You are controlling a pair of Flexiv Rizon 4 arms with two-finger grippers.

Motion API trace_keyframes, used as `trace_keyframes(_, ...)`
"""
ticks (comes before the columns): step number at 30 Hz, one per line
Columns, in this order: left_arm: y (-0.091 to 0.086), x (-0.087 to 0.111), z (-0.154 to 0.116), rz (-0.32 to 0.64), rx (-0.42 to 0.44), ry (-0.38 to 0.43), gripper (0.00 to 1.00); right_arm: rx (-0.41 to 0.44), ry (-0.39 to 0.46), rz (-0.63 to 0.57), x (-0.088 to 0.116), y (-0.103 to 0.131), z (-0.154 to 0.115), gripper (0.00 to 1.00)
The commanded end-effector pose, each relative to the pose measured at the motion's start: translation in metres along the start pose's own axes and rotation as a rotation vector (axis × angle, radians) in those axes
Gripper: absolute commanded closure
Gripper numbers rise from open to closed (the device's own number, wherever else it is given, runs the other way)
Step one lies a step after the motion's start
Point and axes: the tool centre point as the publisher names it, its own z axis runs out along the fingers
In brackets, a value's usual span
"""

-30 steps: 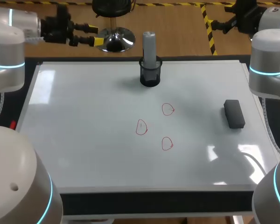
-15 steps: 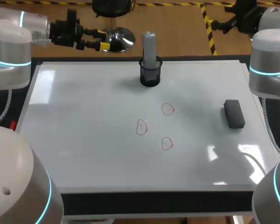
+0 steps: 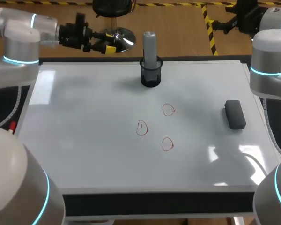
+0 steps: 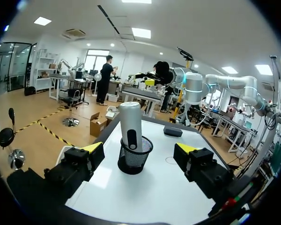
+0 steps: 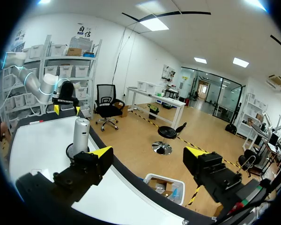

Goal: Pick up the inspection probe, press it on each red-marked spot on the whiteboard one by one, put down the probe, pick up the eraser, and wipe off all the red marks.

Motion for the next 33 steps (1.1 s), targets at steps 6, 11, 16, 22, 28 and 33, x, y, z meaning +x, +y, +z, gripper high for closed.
trace_keyframes(6,0.005,-0.016,0.021,0.007,0.015,0.131,0.0,0.0,0.0,0.0,0.0,0.0,0.0,0.0)
trace_keyframes(11,0.004,-0.017,0.032,0.011,0.035,0.171,0.0,0.0,0.0,0.0,0.0,0.0,0.0,0.0)
trace_keyframes(16,0.005,-0.017,0.044,0.023,0.039,0.217,0.0,0.0,0.0,0.0,0.0,0.0,0.0,0.0)
trace_keyframes(22,0.007,-0.02,0.056,0.017,0.026,0.243,0.0,0.0,0.0,0.0,0.0,0.0,0.0,0.0)
trace_keyframes(28,0.009,-0.025,0.067,0.008,0.029,0.265,0.0,0.0,0.0,0.0,0.0,0.0,0.0,0.0)
trace_keyframes(33,0.01,-0.028,0.072,0.005,0.038,0.288,0.0,0.0,0.0,0.0,0.0,0.0,0.0,0.0)
